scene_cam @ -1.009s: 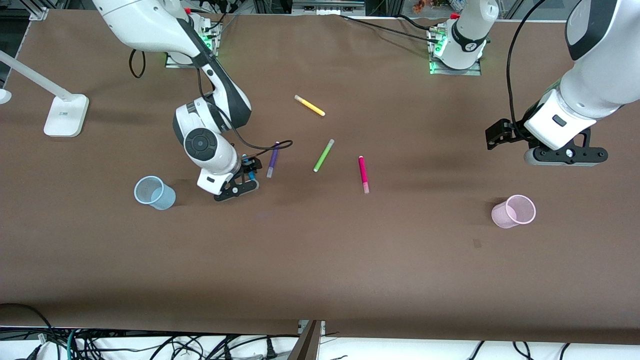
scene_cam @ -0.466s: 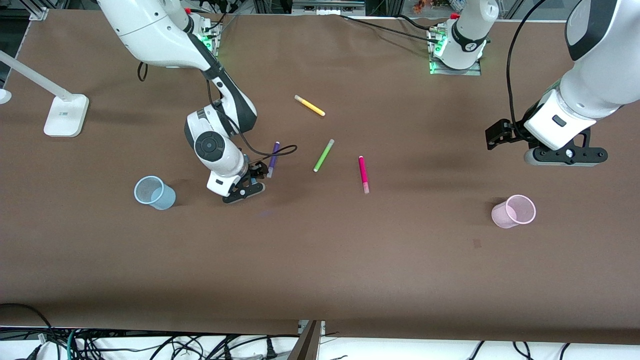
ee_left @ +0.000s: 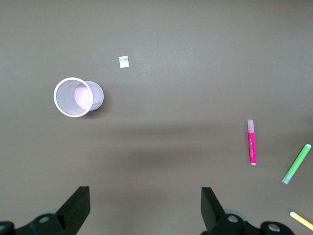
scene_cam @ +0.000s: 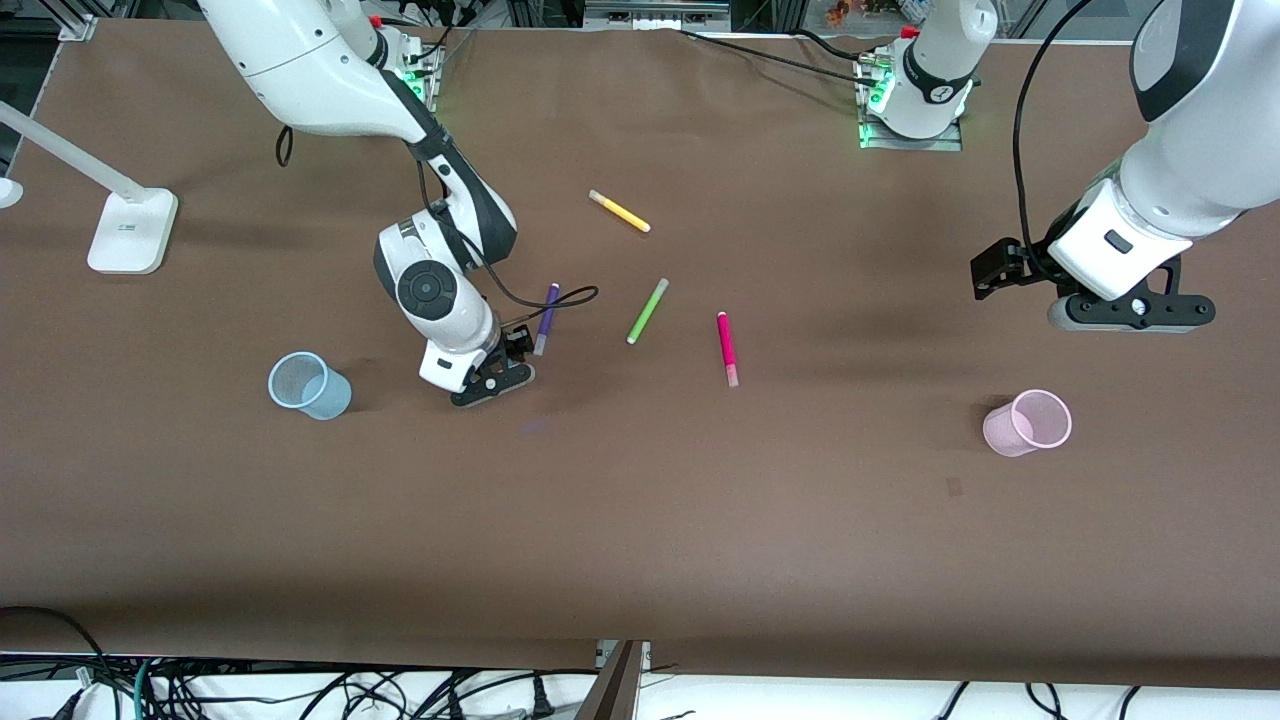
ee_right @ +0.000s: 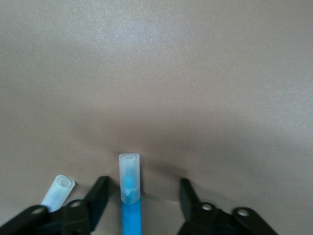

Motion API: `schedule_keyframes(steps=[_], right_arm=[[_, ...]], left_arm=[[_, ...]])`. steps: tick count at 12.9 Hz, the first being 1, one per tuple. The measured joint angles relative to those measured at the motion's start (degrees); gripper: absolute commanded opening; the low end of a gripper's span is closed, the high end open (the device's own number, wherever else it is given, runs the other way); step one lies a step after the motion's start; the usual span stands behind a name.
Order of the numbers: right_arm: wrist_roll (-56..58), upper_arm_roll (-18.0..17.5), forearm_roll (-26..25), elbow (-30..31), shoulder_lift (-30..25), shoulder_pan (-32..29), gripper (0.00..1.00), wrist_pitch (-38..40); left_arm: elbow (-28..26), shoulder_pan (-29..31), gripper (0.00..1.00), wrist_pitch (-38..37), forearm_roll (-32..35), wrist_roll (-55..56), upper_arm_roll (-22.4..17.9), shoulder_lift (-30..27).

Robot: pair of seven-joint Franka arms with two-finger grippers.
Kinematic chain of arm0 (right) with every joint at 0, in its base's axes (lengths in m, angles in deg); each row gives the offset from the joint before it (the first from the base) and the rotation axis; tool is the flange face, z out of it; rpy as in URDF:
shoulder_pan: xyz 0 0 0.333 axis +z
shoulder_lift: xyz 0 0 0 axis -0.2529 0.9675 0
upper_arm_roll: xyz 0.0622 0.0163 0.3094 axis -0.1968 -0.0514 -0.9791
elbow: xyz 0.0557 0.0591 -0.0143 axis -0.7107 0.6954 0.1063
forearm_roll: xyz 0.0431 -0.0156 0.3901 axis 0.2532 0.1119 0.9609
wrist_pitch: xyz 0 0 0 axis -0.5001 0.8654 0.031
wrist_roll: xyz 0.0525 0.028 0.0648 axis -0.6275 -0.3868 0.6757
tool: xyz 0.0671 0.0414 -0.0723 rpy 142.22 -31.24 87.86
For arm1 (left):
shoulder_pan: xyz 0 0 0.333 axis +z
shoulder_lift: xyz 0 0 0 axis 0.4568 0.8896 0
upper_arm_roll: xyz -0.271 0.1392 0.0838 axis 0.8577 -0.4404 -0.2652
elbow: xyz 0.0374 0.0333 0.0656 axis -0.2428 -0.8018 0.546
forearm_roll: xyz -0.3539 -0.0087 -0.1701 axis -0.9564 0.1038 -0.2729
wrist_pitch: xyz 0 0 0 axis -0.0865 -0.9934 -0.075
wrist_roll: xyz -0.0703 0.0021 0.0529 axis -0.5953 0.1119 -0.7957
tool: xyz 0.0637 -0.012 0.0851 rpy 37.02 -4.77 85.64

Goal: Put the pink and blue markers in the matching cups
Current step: 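Close the right gripper on the blue marker while the left gripper reaches pink, then carry the blue marker over the blue cup while the left gripper grasps pink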

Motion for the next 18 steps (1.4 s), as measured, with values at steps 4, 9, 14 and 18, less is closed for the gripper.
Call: schedule_keyframes(steps=[4, 9, 14, 18], right_arm=[[0.1, 0.1, -0.1, 0.0, -0.4, 0.1, 0.11, 0.0], [7.6, 0.5, -0.1, -2.1, -0.6, 0.0, 0.11, -0.4], [18.7, 1.1, -0.1, -12.9, -3.2, -3.3, 0.11, 16.2], [33.4, 1.1, 0.8, -21.5, -3.7, -7.0, 0.12, 28.7]], left_arm=[[0.0, 0.0, 1.00, -0.1, 0.0, 0.0, 0.1, 0.1], [-0.6, -0.3, 1.00, -0.9, 0.0, 0.0, 2.9, 1.6], [-1.8, -0.7, 1.00, -0.3, 0.0, 1.8, 8.8, 6.4], [-2.1, -2.4, 1.00, 6.7, 0.0, 8.0, 12.0, 14.7]])
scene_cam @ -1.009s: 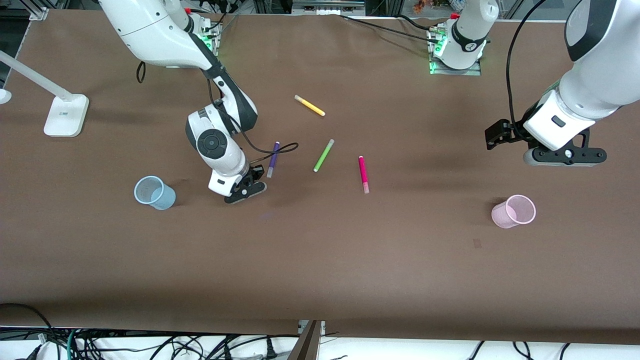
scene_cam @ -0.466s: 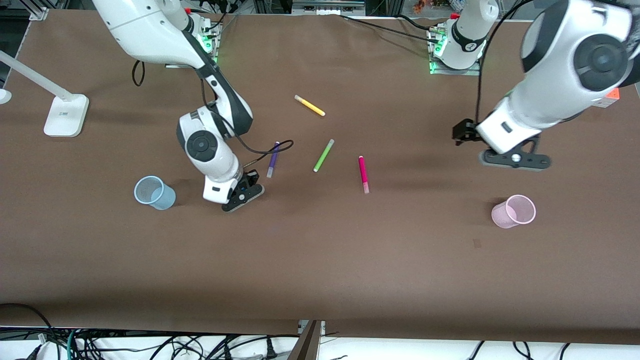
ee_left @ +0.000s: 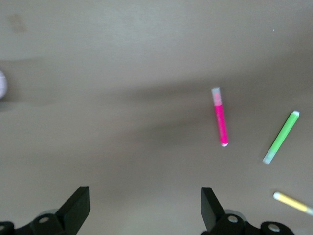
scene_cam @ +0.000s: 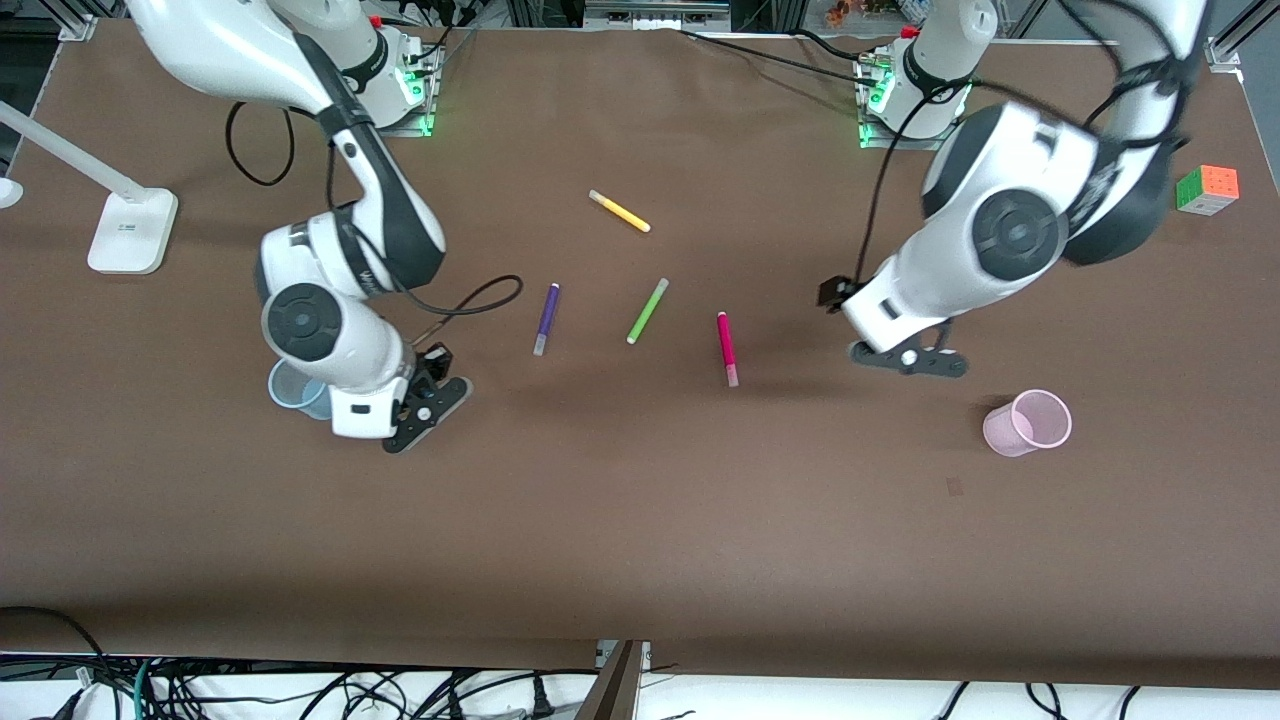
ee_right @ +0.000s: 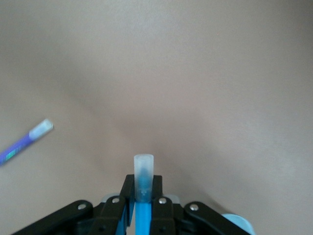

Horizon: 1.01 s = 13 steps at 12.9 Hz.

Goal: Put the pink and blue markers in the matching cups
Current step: 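Carry the blue marker over the blue cup while the left gripper grasps pink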

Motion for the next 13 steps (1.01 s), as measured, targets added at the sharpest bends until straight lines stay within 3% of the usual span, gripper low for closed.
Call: schedule_keyframes(steps=[7, 13], right_arm=[[29.2, 0.2, 12.9, -3.5, -1.8, -8.0, 0.12, 7.9], [47.5, 0.2, 21.3, -3.5, -1.7, -14.5, 0.12, 10.5]], left_arm=[[-0.4, -6.6, 1.00, 15.4, 0.0, 9.7, 0.1, 14.1], [-4.8, -9.3, 0.99, 28.1, 0.2, 14.9, 0.1, 18.2]])
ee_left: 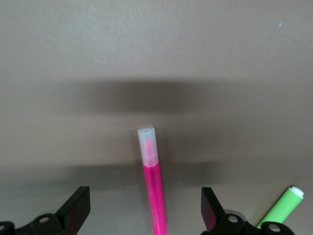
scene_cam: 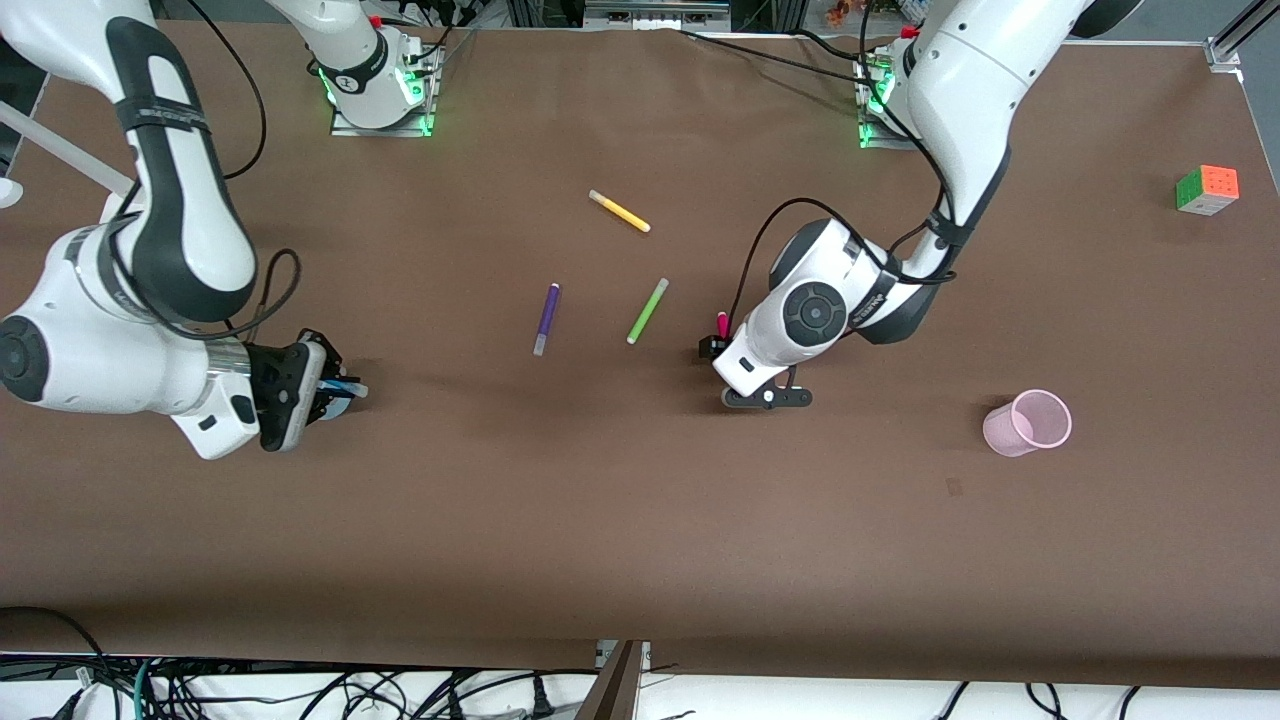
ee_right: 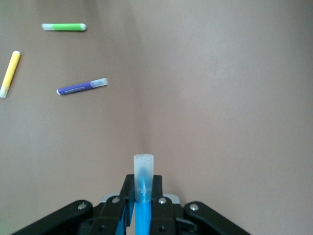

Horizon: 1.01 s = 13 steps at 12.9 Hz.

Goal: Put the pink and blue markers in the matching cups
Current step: 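Carry the blue marker over the blue cup while the left gripper grasps pink, then drop the blue marker into the cup while the left gripper carries pink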

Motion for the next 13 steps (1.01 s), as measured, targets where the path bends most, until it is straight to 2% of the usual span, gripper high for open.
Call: schedule_keyframes(steps=[2, 3, 5, 8, 11, 13], right_arm=[[5.0, 0.0, 2.5, 0.0, 0.2, -1.9, 0.12, 1.2], [7.1, 0.0, 3.6, 0.0, 0.4, -2.8, 0.12, 1.8], [11.0, 0.0, 5.7, 0.1, 0.9, -4.4, 0.12, 2.7], [16.4, 0.0, 10.2, 0.2, 2.5, -6.6, 0.12, 4.4], [22.6, 0.0, 13.3, 0.2, 4.3, -8.8, 0.12, 6.5], [26.2, 0.0, 14.7, 0.2, 5.1, -9.9, 0.12, 7.4]], left_arm=[[-0.8, -1.0, 0.96, 1.1, 4.2, 2.8, 0.0, 0.8], [-0.8, -1.3, 0.87, 1.2, 6.3, 5.1, 0.0, 1.3], [-0.8, -1.6, 0.83, 1.6, 7.1, 8.6, 0.0, 1.8], [-0.8, -1.7, 0.53, 2.5, 7.2, 11.3, 0.0, 1.9], [-0.8, -1.7, 0.30, 3.2, 7.2, 11.8, -0.2, 2.0], [-0.8, -1.7, 0.06, 3.3, 7.2, 11.9, -0.2, 2.2]])
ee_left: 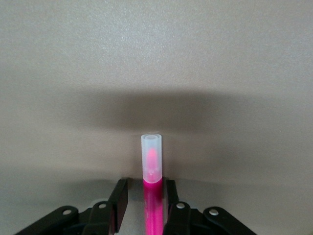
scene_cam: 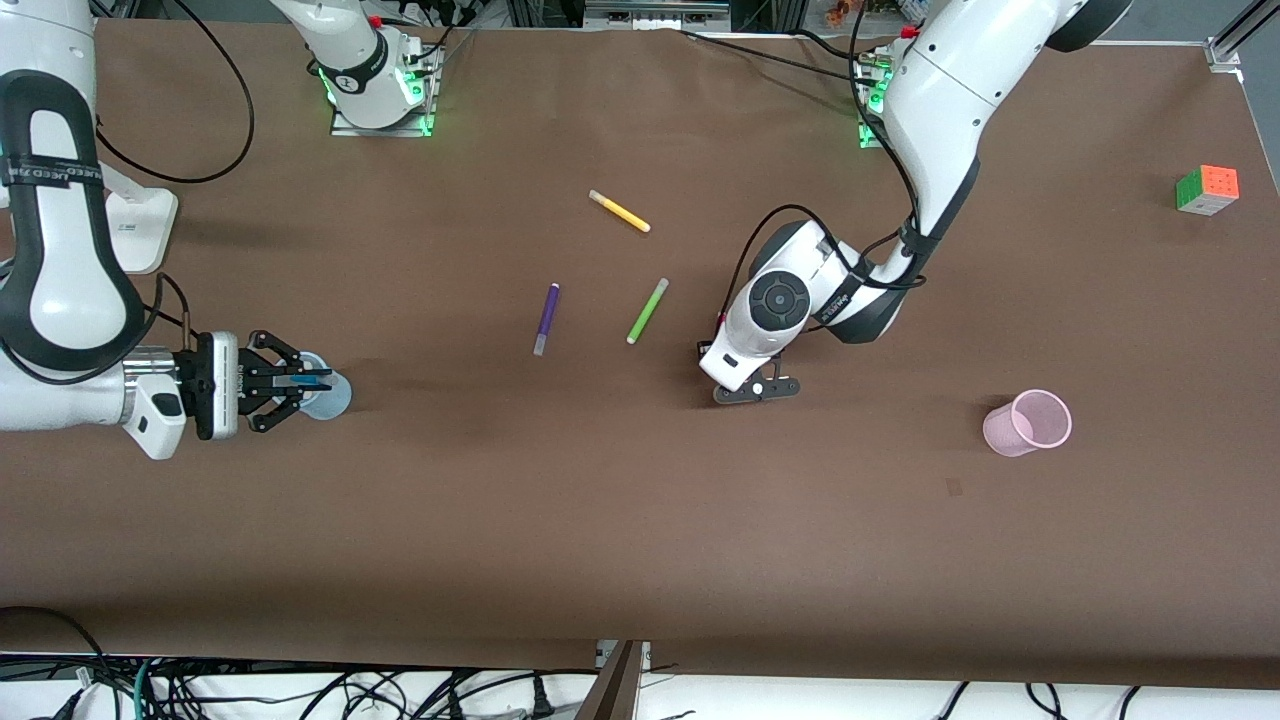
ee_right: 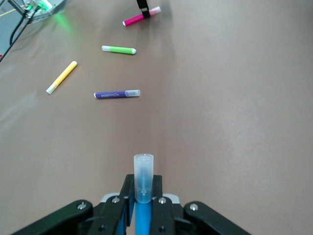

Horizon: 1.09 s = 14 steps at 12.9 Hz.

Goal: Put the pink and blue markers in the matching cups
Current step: 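Drop the blue marker into the cup while the left gripper carries pink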

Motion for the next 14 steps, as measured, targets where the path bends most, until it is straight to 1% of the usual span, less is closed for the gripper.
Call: schedule_keyframes(steps=[1, 6, 8, 9, 10, 12, 14], right_arm=[[1.3, 0.0, 0.4, 0.0, 0.2, -0.5, 0.12, 0.6], [6.8, 0.0, 2.6, 0.2, 1.1, -3.2, 0.12, 4.5], [9.5, 0.0, 3.8, 0.4, 2.3, -4.4, 0.12, 4.9], [10.4, 0.0, 4.4, 0.4, 3.0, -4.8, 0.13, 5.0], [11.0, 0.0, 4.9, 0.4, 3.6, -5.1, 0.13, 5.1], [12.0, 0.0, 5.4, 0.4, 4.2, -5.2, 0.13, 5.1], [12.3, 0.0, 5.4, 0.4, 4.2, -5.2, 0.13, 5.2]], left_arm=[[0.0, 0.0, 0.00, 0.0, 0.0, 0.1, 0.0, 0.1], [0.1, 0.2, 0.00, 0.1, 0.0, 1.5, -0.1, 0.1], [1.1, 1.6, 0.00, -0.7, -0.3, 2.2, -0.2, -0.8], [2.4, 3.0, 0.00, -4.0, -1.7, 2.7, -0.1, -2.3], [4.5, 4.4, 0.00, -9.5, -4.6, 2.7, -0.1, -4.3], [10.6, 6.7, 0.00, -23.3, -8.6, 2.9, -0.2, -9.2], [16.9, 9.6, 0.00, -35.5, -10.2, 3.6, -0.2, -12.8]])
